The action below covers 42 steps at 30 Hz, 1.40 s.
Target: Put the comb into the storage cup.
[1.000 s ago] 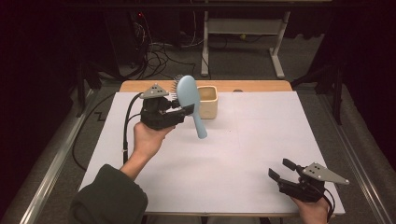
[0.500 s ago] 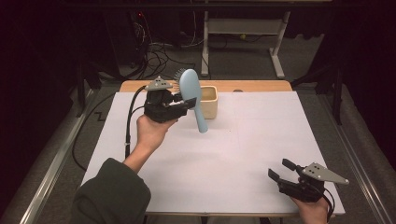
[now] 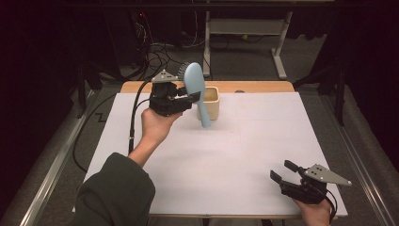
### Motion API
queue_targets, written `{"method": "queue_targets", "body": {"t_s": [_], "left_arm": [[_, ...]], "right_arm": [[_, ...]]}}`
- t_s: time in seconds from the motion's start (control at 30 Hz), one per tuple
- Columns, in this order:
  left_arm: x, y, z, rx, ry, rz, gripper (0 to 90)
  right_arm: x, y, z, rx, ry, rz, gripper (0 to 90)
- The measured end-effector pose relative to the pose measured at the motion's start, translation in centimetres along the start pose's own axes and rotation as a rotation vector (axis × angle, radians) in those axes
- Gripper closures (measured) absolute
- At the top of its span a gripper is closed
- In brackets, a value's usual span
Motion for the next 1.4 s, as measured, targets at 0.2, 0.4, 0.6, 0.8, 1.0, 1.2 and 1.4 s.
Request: {"method": "queue_targets", "body": {"t_s": [0.2, 0.4, 0.6, 0.8, 1.0, 1.2, 1.4], "left_arm": [[-0.7, -0.5, 0.6, -0.022, 0.001, -0.003, 53.5], [-1.4, -1.5, 1.3, -0.05, 0.01, 0.003, 53.4], [-2.0, -2.2, 1.7, -0.059, 0.023, 0.004, 53.4], [-2.3, -2.8, 2.1, -0.068, 0.031, 0.01, 53.4], [-2.5, -3.4, 2.3, -0.069, 0.034, 0.013, 53.6], [-3.0, -3.7, 2.5, -0.072, 0.044, 0.004, 53.6], [-3.5, -4.1, 3.1, -0.082, 0.062, 0.005, 53.6]], "right_arm": [[0.0, 0.0, 0.0, 0.002, -0.002, 0.0, 30.1], [0.0, 0.1, 0.0, 0.001, -0.004, 0.001, 30.2], [0.0, 0.0, 0.0, -0.001, 0.0, 0.0, 30.1], [0.0, 0.1, 0.0, -0.003, -0.006, -0.001, 30.1], [0.0, 0.0, 0.0, -0.003, -0.003, 0.0, 30.3], [0.0, 0.0, 0.0, -0.006, -0.002, 0.0, 30.3], [0.0, 0.0, 0.0, -0.007, -0.002, 0.0, 30.3]]}}
Point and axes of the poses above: each handheld gripper's, and its own axes: y roughly backward along the jaws, x roughly out of its underside, z roughly to its left, the point moved 7 cm from there along -y, roughly forward along the jaws, and after that the axes turned 5 degrees about -y, right-handed, at the moved point
